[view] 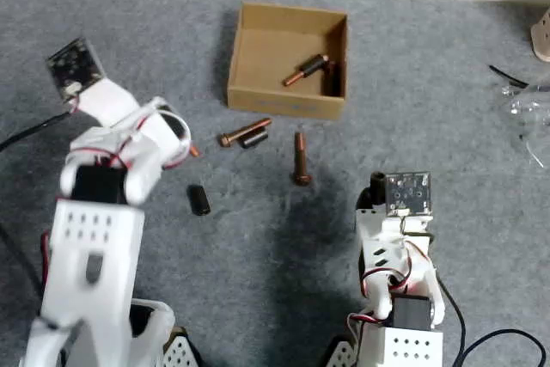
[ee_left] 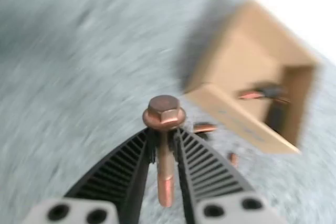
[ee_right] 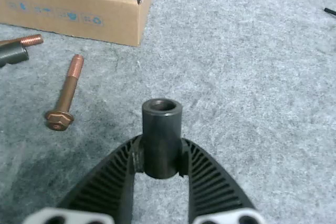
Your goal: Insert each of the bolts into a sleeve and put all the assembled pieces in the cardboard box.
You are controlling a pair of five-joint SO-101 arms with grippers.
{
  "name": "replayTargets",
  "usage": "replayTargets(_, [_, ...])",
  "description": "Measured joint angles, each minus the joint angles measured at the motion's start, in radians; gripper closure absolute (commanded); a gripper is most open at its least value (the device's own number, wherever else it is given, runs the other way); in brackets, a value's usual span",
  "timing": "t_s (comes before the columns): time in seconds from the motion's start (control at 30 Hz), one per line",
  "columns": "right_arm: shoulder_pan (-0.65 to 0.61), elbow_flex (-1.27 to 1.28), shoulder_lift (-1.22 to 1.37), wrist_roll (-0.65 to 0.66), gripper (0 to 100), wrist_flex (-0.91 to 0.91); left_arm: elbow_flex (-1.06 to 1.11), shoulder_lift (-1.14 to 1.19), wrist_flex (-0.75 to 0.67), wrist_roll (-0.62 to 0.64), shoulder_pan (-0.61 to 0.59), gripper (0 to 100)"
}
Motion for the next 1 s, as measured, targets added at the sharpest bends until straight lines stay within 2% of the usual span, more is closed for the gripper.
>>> replayTargets(0.1, [0.000, 0.000, 0.000, 0.000, 99.5, 0.000, 0.071, -0.175, -0.008, -0.138, 0.044, 100])
replayTargets(0.2, [0.000, 0.000, 0.000, 0.000, 99.5, 0.000, 0.153, -0.393, -0.012, -0.224, 0.084, 100])
replayTargets(0.33, [0.000, 0.000, 0.000, 0.000, 99.5, 0.000, 0.316, -0.700, -0.078, -0.252, 0.098, 100])
replayTargets(0.5, [0.000, 0.000, 0.000, 0.000, 99.5, 0.000, 0.594, -0.976, -0.242, -0.252, 0.095, 100])
replayTargets(0.67, [0.000, 0.000, 0.000, 0.000, 99.5, 0.000, 0.758, -1.039, -0.348, -0.252, 0.095, 100])
replayTargets(0.87, [0.000, 0.000, 0.000, 0.000, 99.5, 0.000, 0.848, -1.037, -0.390, -0.252, 0.094, 100])
replayTargets(1.0, [-0.087, 0.000, 0.000, 0.000, 99.5, 0.000, 0.855, -1.037, -0.411, -0.252, 0.095, 100])
